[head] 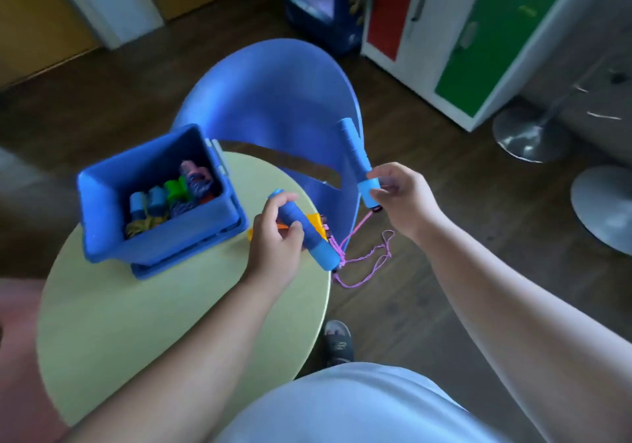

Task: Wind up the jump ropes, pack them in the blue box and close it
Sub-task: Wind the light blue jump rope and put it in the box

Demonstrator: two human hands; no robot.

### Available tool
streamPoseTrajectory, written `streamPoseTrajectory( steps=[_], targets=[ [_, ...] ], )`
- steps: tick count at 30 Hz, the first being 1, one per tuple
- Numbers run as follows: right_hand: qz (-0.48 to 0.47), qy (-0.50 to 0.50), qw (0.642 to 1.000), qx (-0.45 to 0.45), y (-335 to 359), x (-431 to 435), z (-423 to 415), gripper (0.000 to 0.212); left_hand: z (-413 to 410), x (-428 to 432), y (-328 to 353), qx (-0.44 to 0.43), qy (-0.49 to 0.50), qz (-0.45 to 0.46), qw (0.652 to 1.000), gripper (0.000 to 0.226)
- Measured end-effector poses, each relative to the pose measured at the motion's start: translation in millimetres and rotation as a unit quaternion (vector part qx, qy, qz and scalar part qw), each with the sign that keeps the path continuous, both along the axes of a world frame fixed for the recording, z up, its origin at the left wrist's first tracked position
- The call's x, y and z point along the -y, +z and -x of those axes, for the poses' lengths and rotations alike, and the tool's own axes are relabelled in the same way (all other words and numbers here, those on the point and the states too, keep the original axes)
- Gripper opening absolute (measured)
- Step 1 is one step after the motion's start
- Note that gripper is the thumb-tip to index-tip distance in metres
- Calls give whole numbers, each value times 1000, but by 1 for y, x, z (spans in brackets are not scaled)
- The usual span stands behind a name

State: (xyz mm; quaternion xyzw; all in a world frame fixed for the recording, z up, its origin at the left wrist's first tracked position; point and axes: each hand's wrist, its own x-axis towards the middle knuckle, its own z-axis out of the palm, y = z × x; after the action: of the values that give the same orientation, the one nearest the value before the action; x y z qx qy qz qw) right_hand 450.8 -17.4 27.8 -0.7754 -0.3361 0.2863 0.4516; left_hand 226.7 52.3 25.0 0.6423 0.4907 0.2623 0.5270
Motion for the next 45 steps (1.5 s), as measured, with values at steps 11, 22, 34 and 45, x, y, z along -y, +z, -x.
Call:
streamPoseTrajectory(
  steps=[11,22,34,45],
  targets=[
    [-64,-37,995,-68,38,70,59,33,-28,27,42,103,-67,-56,991,46],
    [-132,-24,983,-128,84,61,93,24,-11,19,78,219,-11,-9,976,26],
    [-93,-4,983,-158,95,47,132,25,24,-6,83,196,-72,53,976,43],
    [-71,37,990,-116,86,44,139,28,43,-19,85,157,-179,54,970,70]
  ],
)
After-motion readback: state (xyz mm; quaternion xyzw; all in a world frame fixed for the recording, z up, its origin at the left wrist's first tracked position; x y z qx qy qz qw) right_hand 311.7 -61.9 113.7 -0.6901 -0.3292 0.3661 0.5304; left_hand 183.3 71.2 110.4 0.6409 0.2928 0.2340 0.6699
